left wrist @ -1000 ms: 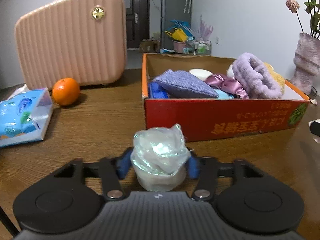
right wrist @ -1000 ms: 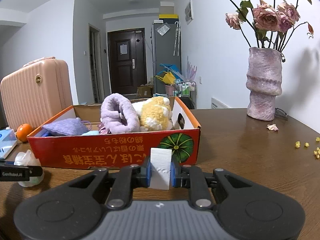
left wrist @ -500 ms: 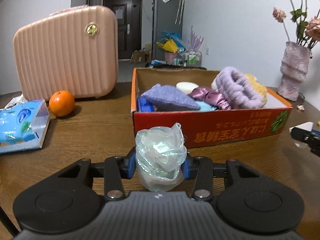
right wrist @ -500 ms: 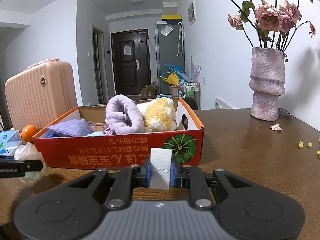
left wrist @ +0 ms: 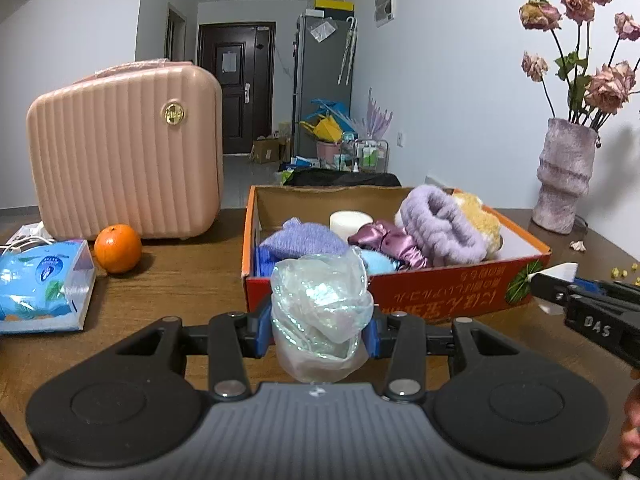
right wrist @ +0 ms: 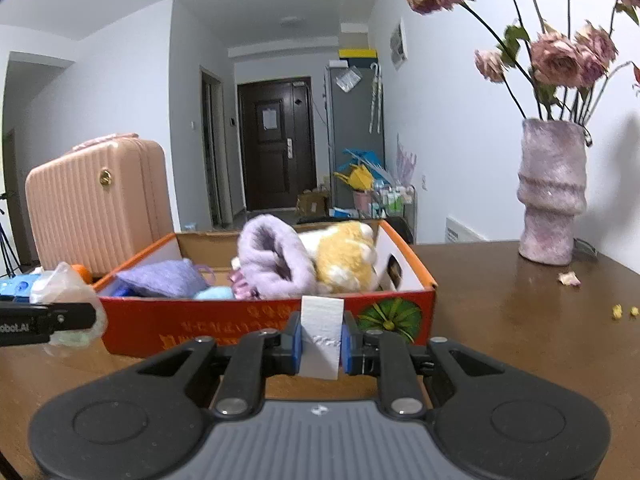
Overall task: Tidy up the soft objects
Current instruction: 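Carry the wrapped item with the left tool while the right tool carries the block over the box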
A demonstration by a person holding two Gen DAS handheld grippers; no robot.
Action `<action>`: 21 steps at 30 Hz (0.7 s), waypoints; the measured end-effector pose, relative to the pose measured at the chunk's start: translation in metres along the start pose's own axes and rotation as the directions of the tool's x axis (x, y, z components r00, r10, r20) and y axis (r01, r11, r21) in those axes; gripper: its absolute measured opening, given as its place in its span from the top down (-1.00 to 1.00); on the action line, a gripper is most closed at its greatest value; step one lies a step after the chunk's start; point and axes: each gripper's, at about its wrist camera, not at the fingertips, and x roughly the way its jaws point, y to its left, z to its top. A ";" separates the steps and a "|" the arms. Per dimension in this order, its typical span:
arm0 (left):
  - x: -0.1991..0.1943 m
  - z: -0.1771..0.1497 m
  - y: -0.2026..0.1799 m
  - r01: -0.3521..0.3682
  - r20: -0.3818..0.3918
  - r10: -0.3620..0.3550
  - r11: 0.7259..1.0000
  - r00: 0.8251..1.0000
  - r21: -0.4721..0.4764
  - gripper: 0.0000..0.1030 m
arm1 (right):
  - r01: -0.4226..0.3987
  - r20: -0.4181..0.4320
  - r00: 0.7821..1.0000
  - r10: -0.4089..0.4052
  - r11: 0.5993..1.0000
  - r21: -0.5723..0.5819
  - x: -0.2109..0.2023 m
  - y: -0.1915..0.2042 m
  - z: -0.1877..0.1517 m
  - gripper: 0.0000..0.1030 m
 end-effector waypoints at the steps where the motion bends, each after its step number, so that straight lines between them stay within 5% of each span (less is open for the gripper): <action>1: 0.000 0.001 0.000 0.002 0.004 -0.002 1.000 1.000 -0.002 0.16 | -0.004 0.008 1.000 0.004 1.000 -0.003 0.001 0.002 0.001 0.65; 21: 0.024 0.038 0.000 -0.016 0.089 0.021 0.998 0.996 -0.061 0.16 | -0.099 0.126 0.987 0.095 0.995 0.027 0.047 0.033 0.032 0.65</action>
